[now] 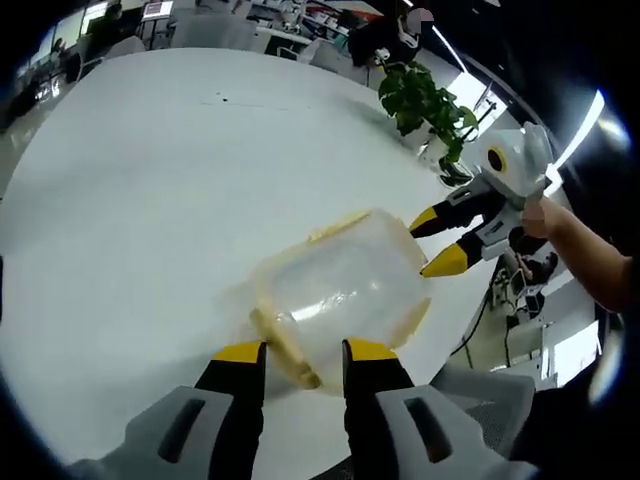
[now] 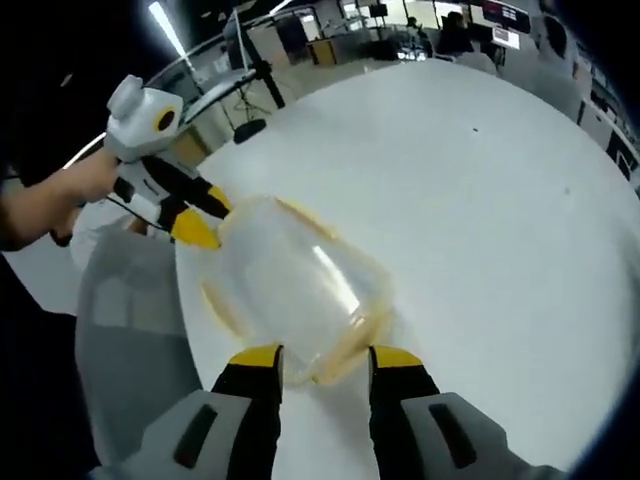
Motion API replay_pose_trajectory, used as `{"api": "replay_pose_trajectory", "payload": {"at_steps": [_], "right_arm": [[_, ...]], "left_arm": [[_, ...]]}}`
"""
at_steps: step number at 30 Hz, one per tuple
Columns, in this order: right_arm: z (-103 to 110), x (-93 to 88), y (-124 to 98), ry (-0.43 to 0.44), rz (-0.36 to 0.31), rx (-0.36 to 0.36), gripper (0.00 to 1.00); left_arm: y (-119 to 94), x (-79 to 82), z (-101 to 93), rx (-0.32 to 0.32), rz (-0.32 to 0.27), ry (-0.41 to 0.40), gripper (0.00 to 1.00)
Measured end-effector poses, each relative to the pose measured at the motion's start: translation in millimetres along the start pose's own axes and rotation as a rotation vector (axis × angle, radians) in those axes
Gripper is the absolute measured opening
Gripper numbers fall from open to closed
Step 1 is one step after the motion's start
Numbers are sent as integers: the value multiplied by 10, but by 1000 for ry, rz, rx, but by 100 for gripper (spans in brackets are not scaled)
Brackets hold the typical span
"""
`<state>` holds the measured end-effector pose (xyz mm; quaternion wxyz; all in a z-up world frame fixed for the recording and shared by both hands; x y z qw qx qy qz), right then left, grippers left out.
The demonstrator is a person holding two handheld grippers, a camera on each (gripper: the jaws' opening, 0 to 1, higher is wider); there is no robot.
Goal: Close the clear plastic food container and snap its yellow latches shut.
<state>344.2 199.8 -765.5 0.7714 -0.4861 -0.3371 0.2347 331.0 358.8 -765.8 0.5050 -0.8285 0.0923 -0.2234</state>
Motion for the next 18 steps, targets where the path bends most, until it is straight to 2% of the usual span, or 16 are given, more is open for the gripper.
{"api": "replay_pose_trajectory", "payload": {"at_steps": [4,10,18], "right_arm": [[20,0,3,-31,12,0,33],[17,7,9,-9,36,8,33],[25,1,16,5,32,5,32]], "left_arm": [[1,11,-4,12,17,1,29],[-5,-1,-7,12,25,-9,28],[6,1,-2,13,29,-13,28]]}}
Point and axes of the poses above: the point that each gripper's makers call its tool centre point, and the gripper's own axes: y roughly forward along the fingers, z roughly to its left, x roughly out of its top, the point moved 1 cm from there along -y, roughly backward along the fingers, and after that the axes turned 13 degrees about z, right-handed, at the moved point
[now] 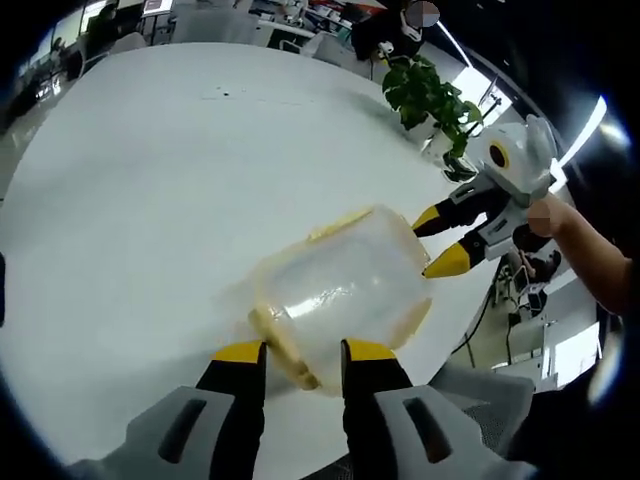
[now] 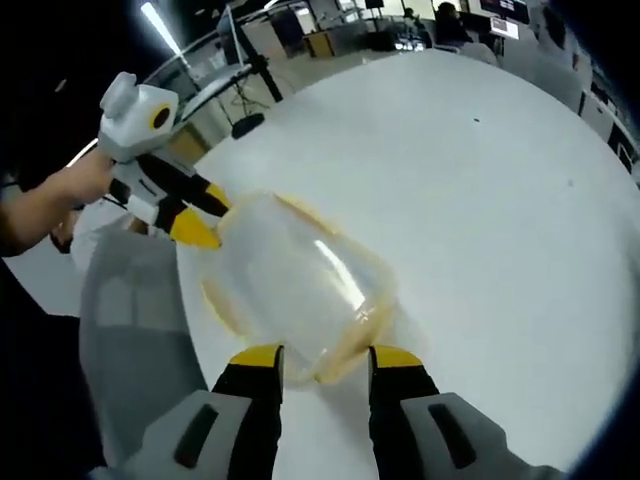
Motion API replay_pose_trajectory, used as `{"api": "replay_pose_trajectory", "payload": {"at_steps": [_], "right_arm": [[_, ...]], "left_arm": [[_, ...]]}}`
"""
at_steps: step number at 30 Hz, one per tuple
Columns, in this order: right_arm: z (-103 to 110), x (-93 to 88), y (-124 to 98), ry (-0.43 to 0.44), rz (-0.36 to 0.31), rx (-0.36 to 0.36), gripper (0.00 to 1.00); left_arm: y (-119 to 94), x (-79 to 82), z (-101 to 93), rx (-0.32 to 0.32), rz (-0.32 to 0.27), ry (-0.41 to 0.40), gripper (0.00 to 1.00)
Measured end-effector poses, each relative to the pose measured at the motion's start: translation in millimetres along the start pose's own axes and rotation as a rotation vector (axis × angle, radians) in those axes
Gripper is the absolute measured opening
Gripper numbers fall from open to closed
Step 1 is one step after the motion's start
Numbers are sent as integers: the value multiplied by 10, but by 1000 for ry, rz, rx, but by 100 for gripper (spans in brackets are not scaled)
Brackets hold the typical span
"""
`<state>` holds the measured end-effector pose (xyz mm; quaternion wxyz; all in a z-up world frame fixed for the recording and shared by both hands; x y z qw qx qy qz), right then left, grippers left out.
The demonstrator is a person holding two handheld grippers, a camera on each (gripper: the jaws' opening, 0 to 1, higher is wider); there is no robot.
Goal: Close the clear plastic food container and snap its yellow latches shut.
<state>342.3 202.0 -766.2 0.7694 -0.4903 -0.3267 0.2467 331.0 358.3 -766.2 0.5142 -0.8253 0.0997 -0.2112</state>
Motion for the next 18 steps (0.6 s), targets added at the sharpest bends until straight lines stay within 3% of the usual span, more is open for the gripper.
{"api": "replay_pose_trajectory", "payload": {"at_steps": [9,18], "right_arm": [[5,9,12,22,31,-8,31],[-9,15,12,54,13,-7,30]], "left_arm": [[-4,-9,-9,-3,2,-10,27],[0,5,-17,3,2,-16,26]]}}
Point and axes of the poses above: the point that each gripper's makers call its tool centre point, and the gripper's own axes: y roughly forward along the fingers, z roughly to its left, x roughly out of its top, the point moved 1 cm from there along -y, roughly backward along the fingers, and after that the axes turned 13 degrees about z, right-handed, at the moved point
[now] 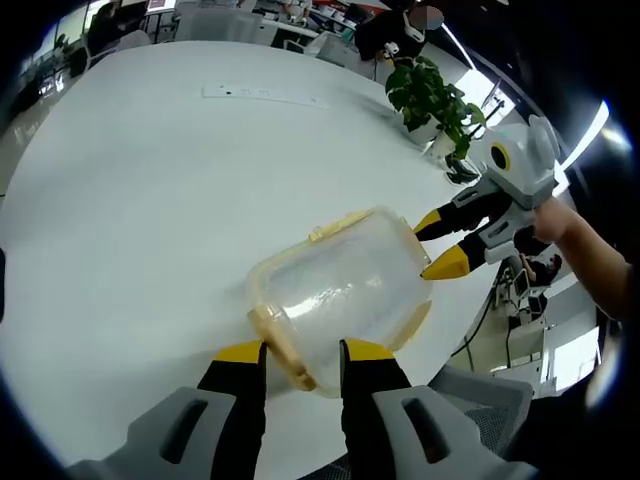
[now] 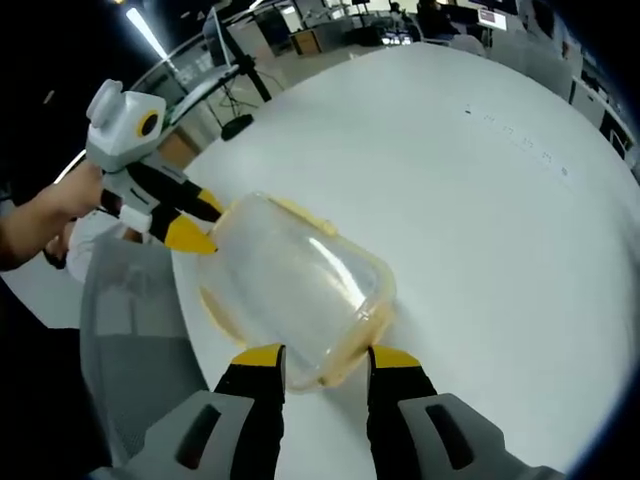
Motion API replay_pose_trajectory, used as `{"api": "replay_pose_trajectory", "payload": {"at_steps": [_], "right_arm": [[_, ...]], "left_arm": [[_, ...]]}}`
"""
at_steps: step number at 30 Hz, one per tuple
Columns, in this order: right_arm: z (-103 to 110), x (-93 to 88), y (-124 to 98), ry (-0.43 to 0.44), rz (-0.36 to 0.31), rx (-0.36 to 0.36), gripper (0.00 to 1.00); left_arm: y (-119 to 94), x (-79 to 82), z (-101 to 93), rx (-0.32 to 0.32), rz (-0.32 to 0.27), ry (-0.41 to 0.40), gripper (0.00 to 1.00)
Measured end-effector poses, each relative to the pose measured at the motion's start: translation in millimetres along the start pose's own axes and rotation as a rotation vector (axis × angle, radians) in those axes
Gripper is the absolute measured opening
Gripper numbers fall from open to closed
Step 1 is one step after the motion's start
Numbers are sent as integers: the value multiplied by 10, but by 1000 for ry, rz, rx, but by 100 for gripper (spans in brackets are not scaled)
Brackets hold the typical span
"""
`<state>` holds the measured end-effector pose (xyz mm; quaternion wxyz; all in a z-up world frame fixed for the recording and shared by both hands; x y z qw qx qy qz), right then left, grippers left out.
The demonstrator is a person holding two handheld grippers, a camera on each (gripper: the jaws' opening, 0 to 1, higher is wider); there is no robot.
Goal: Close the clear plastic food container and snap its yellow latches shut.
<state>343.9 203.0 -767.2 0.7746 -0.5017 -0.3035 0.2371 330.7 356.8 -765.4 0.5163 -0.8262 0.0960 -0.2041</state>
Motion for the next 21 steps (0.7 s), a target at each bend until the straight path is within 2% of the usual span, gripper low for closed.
{"api": "replay_pose_trajectory", "payload": {"at_steps": [15,19,20,21], "right_arm": [[2,1,11,26,4,-4,28],[8,-2,14,35,24,0,26],[80,-153,9,83,89,35,26],[46,-115,45,41,29,10,26]], "left_arm": [[20,1,-12,16,-16,-39,25],[36,5,-15,17,-3,-54,25],[28,6,22,38,3,-46,25],[29,6,-10,24,1,-50,25]]}}
Point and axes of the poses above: the point that each gripper's makers call its tool centre point, and the gripper's own axes: y roughly forward along the fingers, z roughly to its left, x roughly out of its top, the point moved 1 cm from there along -y, roughly backward along the fingers, and after that the axes turned 13 degrees about z, right-handed, at the moved point
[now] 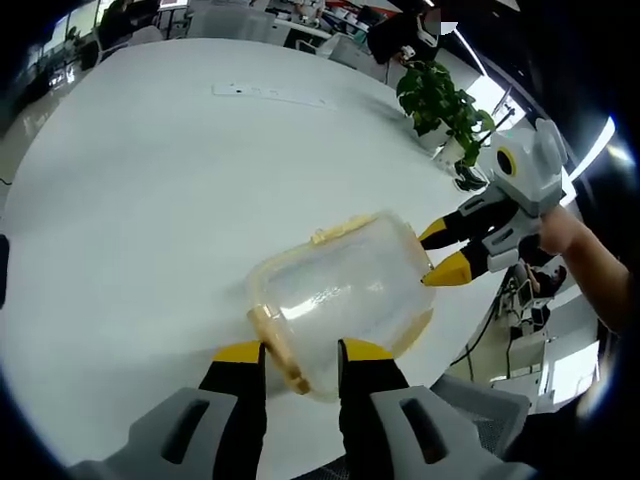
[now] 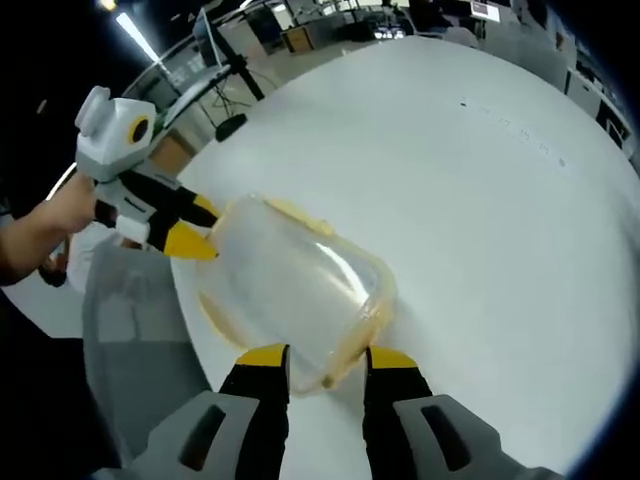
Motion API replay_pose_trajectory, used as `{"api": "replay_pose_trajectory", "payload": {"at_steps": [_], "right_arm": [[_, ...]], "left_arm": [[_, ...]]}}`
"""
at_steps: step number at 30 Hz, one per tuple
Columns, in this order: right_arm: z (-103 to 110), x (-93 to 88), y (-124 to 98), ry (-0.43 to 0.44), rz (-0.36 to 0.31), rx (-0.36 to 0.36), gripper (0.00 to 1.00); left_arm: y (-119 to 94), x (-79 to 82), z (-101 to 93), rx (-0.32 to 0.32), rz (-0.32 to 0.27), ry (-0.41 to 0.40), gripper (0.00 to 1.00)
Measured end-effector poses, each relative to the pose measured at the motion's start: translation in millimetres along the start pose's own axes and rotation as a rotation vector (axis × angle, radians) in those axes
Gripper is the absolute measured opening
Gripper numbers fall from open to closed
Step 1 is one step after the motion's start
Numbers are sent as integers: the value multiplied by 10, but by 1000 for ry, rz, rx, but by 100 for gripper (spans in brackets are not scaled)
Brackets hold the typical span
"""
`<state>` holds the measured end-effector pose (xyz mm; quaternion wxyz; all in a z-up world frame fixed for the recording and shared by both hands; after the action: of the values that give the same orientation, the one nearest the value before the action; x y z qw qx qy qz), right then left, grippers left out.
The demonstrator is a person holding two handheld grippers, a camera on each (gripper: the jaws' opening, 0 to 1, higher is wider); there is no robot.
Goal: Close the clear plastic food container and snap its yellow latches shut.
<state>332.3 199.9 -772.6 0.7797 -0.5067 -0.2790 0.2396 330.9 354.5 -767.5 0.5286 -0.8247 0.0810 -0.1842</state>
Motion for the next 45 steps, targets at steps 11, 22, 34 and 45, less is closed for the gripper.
{"api": "replay_pose_trajectory", "payload": {"at_steps": [11,22,34,45], "right_arm": [[-20,108,6,21,-8,-5,26],[-35,160,-16,48,-9,0,27],[-2,151,-27,69,-35,4,27],[144,-46,-4,106,-14,54,23]], "left_arm": [[37,-13,6,7,-15,-1,24],[30,6,-3,-6,-34,-9,26],[10,21,-3,-31,1,15,26],[-8,34,25,-36,14,69,28]]}}
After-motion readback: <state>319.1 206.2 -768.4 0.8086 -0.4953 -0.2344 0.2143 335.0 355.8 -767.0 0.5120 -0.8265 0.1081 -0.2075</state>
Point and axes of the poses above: the point that each gripper's makers call its tool centre point, and the gripper's own axes: y roughly forward along the fingers, z roughly to its left, x roughly out of its top, the point moved 1 cm from there along -y, roughly backward along the fingers, and after that the axes turned 13 degrees about z, right-handed, at the moved point
